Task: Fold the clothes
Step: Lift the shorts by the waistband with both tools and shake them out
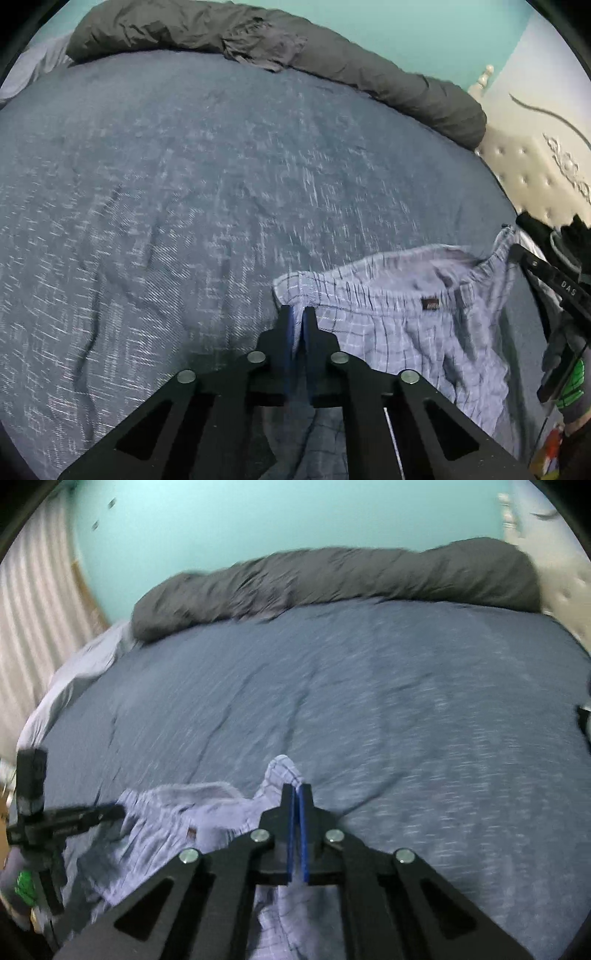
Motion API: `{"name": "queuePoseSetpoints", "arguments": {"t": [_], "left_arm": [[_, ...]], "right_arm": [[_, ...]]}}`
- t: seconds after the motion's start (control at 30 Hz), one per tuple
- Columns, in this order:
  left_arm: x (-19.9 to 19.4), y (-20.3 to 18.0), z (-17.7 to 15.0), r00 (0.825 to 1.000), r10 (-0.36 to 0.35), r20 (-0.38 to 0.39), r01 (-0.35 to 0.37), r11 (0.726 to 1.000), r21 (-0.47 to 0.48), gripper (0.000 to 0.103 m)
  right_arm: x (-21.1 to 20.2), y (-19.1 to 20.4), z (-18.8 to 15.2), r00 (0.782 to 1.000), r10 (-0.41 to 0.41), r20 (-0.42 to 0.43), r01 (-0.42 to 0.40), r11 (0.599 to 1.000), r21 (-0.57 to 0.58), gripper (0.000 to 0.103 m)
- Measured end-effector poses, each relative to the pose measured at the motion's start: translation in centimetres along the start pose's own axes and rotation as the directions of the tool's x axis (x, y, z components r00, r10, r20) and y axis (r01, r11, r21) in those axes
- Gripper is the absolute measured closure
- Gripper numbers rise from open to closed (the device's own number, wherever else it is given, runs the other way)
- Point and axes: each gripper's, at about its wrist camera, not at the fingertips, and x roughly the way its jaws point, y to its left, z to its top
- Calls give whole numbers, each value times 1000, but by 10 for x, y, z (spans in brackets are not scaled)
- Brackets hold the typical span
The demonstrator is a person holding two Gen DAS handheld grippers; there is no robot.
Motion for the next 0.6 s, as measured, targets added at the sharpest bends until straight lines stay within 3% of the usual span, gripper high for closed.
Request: {"name": "queuePoseSetpoints", "arguments": {"t": [0.2,0.33,0.43,0.47,0.5,0.57,0.6], "left_arm": [[-3,-1,6,999,7,35,-7,1000,-18,101],[-10,0,4,999,17,36,-17,1000,-13,100],[-10,3,2,999,33,29,-33,999,-22,100],[-10,3,2,999,39,26,-38,999,-25,100],[-10,4,1,999,44,24,-43,999,-28,99],[-13,5,1,998,51,28,-50,998,-33,90],[-17,4,1,998,51,36,-50,998,-33,82]], "right_arm": [[-6,-42,13,994,-105,36,100,988,118,102],[6,-59,15,998,-68,9,66,982,177,102],[22,-47,15,999,-7,-51,12,994,110,101],[29,-40,14,997,-4,-81,9,998,68,95],[36,-34,12,994,-7,-107,10,999,31,84],[47,-27,7,988,-27,-149,25,1000,-18,66],[52,-26,4,987,-26,-160,22,999,-28,66]]}}
